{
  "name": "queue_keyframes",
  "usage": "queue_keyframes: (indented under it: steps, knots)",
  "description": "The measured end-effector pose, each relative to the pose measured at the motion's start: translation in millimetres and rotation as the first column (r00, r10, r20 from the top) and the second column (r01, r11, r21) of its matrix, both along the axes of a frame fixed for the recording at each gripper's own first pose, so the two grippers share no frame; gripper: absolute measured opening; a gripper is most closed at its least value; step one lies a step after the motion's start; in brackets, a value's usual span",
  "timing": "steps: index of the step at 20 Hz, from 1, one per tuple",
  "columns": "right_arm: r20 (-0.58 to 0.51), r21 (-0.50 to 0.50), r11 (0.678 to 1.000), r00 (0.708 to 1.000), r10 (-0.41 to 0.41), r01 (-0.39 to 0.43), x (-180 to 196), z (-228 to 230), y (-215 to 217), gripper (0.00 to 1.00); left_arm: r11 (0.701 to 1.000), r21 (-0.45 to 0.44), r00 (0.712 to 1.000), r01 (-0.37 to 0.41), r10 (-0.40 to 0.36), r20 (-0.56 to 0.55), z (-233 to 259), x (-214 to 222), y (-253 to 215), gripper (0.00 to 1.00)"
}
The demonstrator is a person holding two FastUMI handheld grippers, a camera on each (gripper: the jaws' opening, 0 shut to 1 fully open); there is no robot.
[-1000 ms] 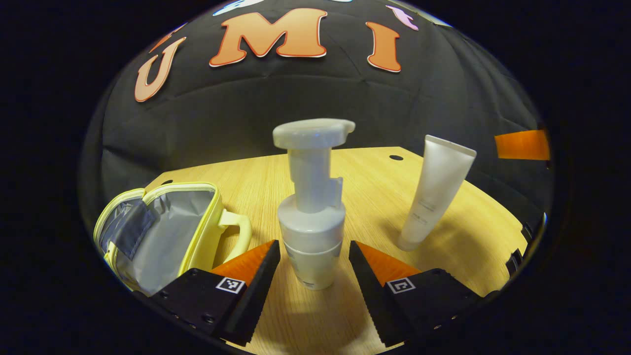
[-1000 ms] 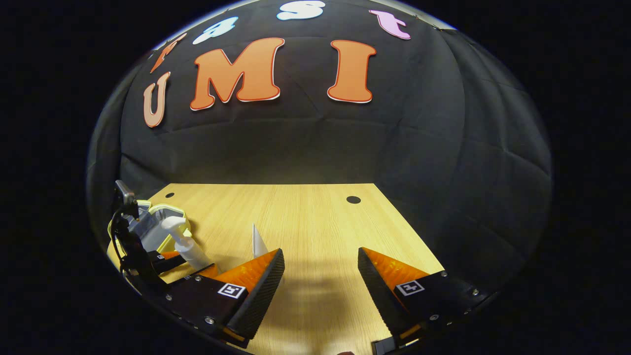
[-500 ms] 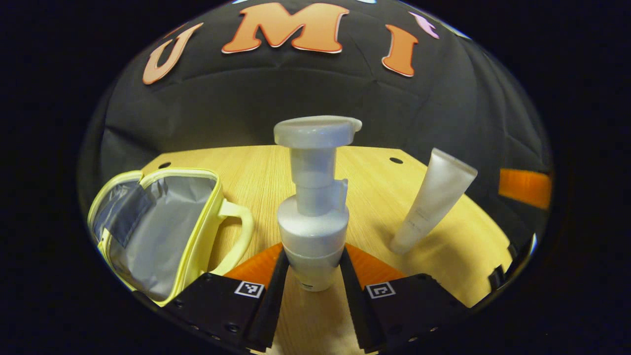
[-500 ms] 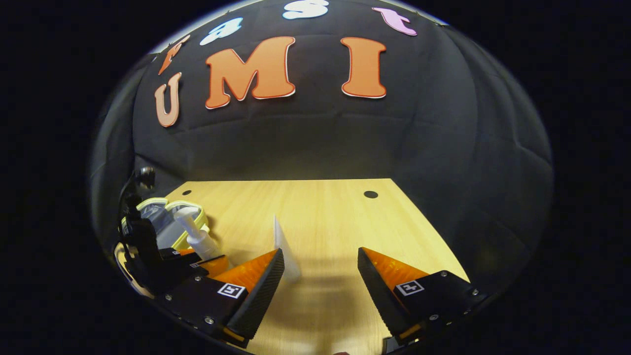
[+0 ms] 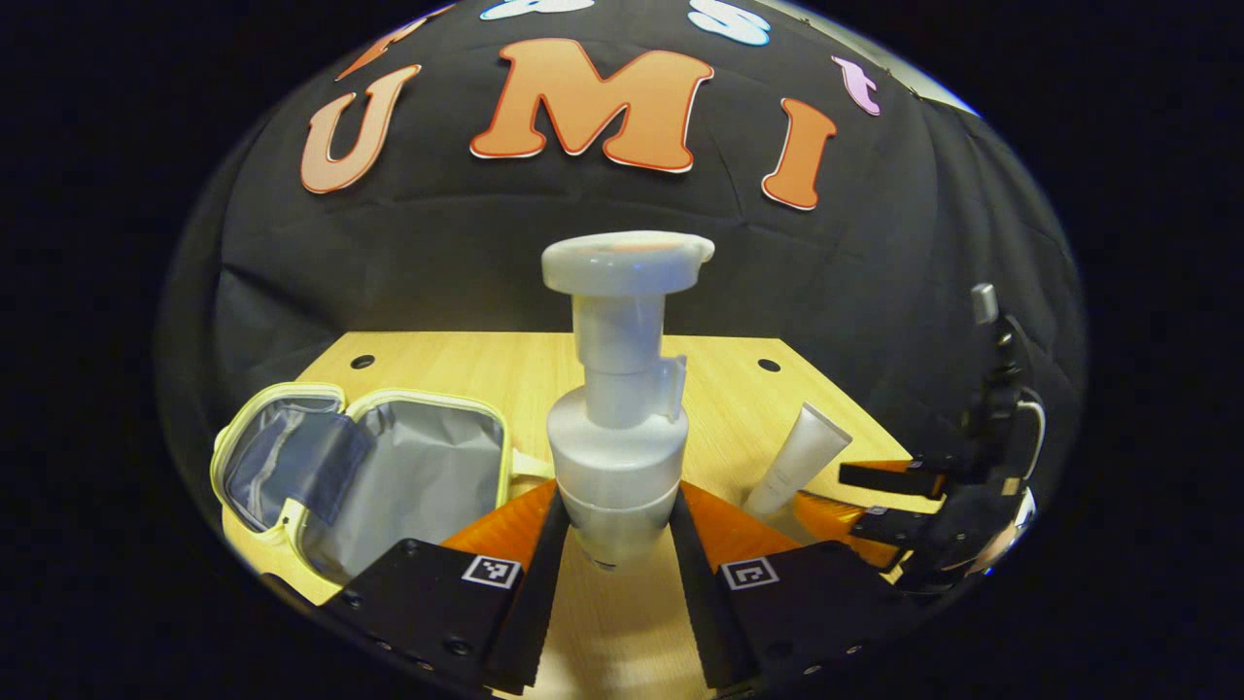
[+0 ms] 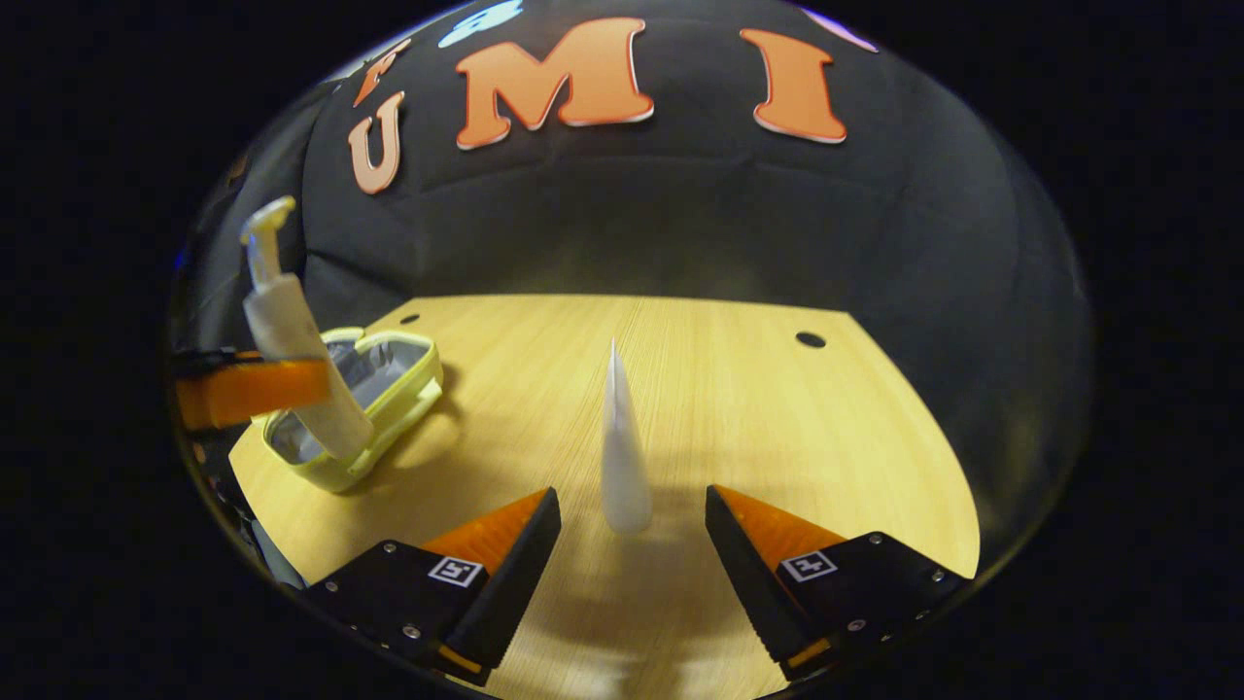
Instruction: First open the suitcase, pack the skin care products into it, and then close the suitcase.
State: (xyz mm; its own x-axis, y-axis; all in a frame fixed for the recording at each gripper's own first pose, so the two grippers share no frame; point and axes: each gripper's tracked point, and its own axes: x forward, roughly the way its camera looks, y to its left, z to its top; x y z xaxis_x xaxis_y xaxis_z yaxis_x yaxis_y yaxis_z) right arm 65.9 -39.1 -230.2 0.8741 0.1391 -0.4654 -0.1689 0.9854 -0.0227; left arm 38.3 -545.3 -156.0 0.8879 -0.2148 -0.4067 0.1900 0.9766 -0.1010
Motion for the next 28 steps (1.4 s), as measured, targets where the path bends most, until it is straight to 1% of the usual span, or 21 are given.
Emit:
queue_keyframes:
  steps: [1,2,3,4,6,7,8,9,10,12,13,14,15,16,20,22,24,25,26,28]
  knots:
    - [-0.014,0.013,1.000,1.000,0.006,-0.006,5.4,-6.4,2.7,0.95,1.000,0.008,1.000,-0.014,0.014,-0.004,2.3,-4.3,7.0,0.60]
    - [-0.031,0.024,1.000,0.999,0.011,-0.010,10.7,-14.5,4.7,0.94,0.999,0.018,0.999,-0.033,0.033,-0.010,3.2,-9.3,14.8,0.59]
    - [-0.040,0.030,0.999,0.999,0.018,-0.017,16.0,-20.4,6.6,0.90,0.999,0.028,0.999,-0.046,0.047,-0.015,3.8,-13.3,22.0,0.60]
    - [-0.038,0.021,1.000,0.999,0.019,-0.018,22.8,-23.4,6.6,0.89,0.998,0.031,0.998,-0.058,0.058,-0.017,3.9,-17.2,28.2,0.60]
    - [-0.045,0.022,0.999,0.999,0.029,-0.028,32.2,-30.2,9.6,0.83,0.997,0.025,0.997,-0.074,0.074,-0.020,3.4,-23.2,38.6,0.60]
    - [-0.056,0.044,0.999,0.998,0.035,-0.032,32.9,-32.5,13.1,0.79,0.996,0.020,0.996,-0.082,0.083,-0.030,2.1,-26.8,42.9,0.60]
    - [-0.050,0.035,0.999,0.999,0.022,-0.020,37.4,-34.5,12.1,0.76,0.996,0.014,0.995,-0.089,0.090,-0.039,0.8,-28.4,48.1,0.60]
    - [-0.046,0.016,1.000,0.999,0.014,-0.013,42.0,-37.1,9.9,0.67,0.996,0.010,0.995,-0.093,0.093,-0.044,0.7,-30.2,51.3,0.60]
    - [-0.050,0.005,1.000,0.999,0.007,-0.007,43.1,-40.5,9.3,0.62,0.995,0.009,0.994,-0.095,0.095,-0.047,0.5,-31.2,56.5,0.60]
    - [-0.039,-0.001,1.000,0.999,0.009,-0.009,45.7,-39.2,11.5,0.48,0.996,0.015,0.995,-0.086,0.087,-0.049,3.0,-31.9,66.4,0.60]
    - [-0.040,-0.007,1.000,0.999,0.002,-0.003,46.5,-38.9,11.5,0.52,0.997,0.018,0.995,-0.079,0.080,-0.051,5.4,-32.4,72.0,0.60]
    - [-0.052,-0.006,1.000,0.999,-0.012,0.012,44.4,-38.7,12.0,0.46,0.997,0.020,0.996,-0.075,0.075,-0.055,6.5,-31.3,78.5,0.60]
    - [-0.066,0.011,1.000,0.998,-0.023,0.024,41.1,-36.2,15.1,0.48,0.997,0.020,0.996,-0.072,0.073,-0.060,8.5,-30.4,86.0,0.60]
    - [-0.068,0.038,0.999,0.997,-0.028,0.031,36.4,-28.7,21.6,0.47,0.998,0.020,0.996,-0.065,0.066,-0.067,9.3,-29.9,93.9,0.60]
    - [-0.046,0.092,0.996,0.999,-0.013,0.017,18.9,20.5,52.2,0.46,0.999,0.050,0.994,-0.014,0.020,-0.108,25.3,-23.4,134.3,0.60]
    - [-0.035,0.147,0.989,0.999,0.002,0.004,11.7,49.3,74.8,0.46,0.996,0.074,0.989,0.039,-0.028,-0.146,35.3,-17.8,153.1,0.60]
    - [-0.017,0.203,0.979,0.999,0.033,-0.029,3.2,74.7,101.1,0.46,0.986,0.109,0.974,0.122,-0.098,-0.205,33.7,-6.7,171.7,0.60]
    - [-0.003,0.222,0.974,0.999,0.051,-0.049,-1.6,86.8,114.2,0.46,0.981,0.116,0.957,0.153,-0.118,-0.266,24.7,-3.1,180.8,0.60]
    - [0.015,0.232,0.971,0.998,0.062,-0.064,-6.0,97.9,125.6,0.46,0.980,0.108,0.934,0.170,-0.125,-0.335,13.9,-1.0,189.0,0.60]
    - [0.040,0.251,0.964,0.996,0.080,-0.087,-15.8,115.5,144.8,0.46,0.977,0.080,0.867,0.196,-0.134,-0.481,-12.2,4.1,202.0,0.61]
